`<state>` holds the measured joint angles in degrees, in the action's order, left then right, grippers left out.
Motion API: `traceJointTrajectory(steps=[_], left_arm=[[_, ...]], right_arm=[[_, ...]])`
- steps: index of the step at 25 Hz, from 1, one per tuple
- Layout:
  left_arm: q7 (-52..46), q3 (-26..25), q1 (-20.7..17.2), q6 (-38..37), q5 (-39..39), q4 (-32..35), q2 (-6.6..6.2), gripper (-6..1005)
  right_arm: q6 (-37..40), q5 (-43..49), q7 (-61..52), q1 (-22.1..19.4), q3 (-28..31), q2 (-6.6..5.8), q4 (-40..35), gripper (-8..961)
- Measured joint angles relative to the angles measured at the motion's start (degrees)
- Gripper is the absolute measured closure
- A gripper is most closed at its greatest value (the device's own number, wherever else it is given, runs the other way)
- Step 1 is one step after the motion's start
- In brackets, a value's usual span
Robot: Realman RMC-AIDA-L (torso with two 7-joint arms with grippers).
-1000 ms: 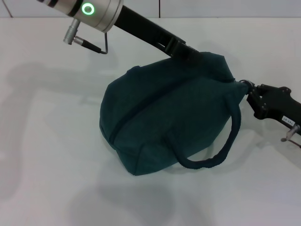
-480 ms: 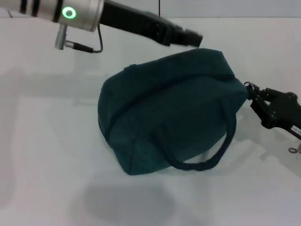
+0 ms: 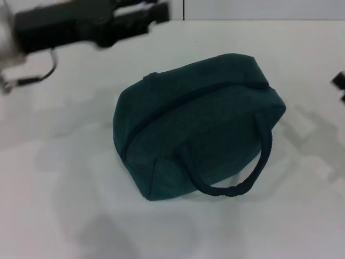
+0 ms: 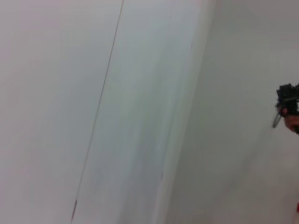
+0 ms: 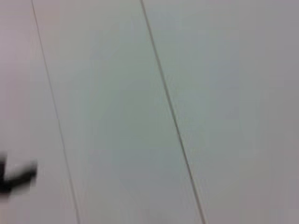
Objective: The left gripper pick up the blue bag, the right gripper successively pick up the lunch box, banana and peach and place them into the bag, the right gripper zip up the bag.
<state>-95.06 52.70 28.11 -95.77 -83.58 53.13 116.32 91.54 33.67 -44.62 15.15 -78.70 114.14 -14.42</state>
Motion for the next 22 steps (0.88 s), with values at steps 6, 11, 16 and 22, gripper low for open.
traceJointTrajectory(steps=[6,11,16,22], left_arm=[[8.48,-0.07,-8.01,-8.41,2.22,-0.65,0.12,432],[15.83,-0.12,-12.98,-11.11,4.87,-0.63,1.2,372],[18.5,-0.01,-14.05,-11.26,2.98,-0.61,1.21,364],[20.64,-0.13,-13.93,-10.92,2.32,-0.71,1.87,316]], right_arm=[[13.91,1.83,-9.65,0.14,1.49,-5.73,-4.84,332],[12.24,11.07,-23.95,3.95,1.76,-9.68,-17.83,203],[6.61,24.72,-33.03,12.35,1.83,-9.67,-22.01,192],[2.02,36.81,-36.94,18.09,2.88,-7.29,-25.27,183]])
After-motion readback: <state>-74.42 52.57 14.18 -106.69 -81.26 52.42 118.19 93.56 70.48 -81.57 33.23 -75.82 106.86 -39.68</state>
